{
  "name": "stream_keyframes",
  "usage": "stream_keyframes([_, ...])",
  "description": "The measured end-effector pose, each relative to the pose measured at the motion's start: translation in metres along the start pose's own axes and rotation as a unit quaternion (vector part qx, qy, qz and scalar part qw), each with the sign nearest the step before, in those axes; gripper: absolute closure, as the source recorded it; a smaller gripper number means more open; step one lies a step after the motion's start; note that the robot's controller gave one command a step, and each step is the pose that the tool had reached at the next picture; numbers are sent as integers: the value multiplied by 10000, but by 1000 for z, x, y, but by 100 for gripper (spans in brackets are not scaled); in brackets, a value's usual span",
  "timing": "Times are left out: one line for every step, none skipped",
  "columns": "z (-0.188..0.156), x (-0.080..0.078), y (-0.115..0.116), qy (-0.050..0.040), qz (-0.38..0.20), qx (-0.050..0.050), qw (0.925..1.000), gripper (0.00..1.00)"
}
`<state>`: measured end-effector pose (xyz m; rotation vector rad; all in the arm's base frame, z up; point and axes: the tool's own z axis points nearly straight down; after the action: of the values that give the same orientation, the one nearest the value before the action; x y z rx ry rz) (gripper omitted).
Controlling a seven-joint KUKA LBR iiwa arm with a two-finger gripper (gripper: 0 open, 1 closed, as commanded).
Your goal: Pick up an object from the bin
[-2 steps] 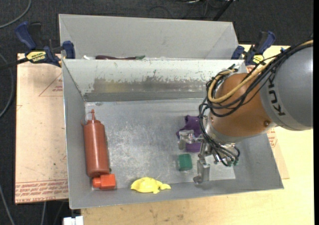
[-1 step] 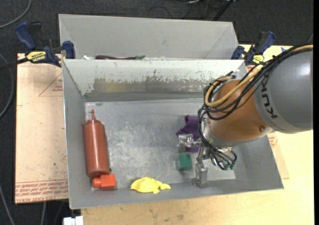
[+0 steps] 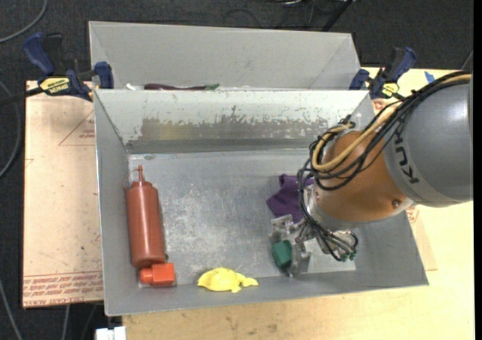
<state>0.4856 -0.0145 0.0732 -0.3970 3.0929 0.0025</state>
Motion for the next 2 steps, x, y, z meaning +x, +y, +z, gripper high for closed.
stream_keyframes([0,0,0,0,0,0,10000,100])
stream_keyframes([-3,1,0,10,-1,-3,10000,100])
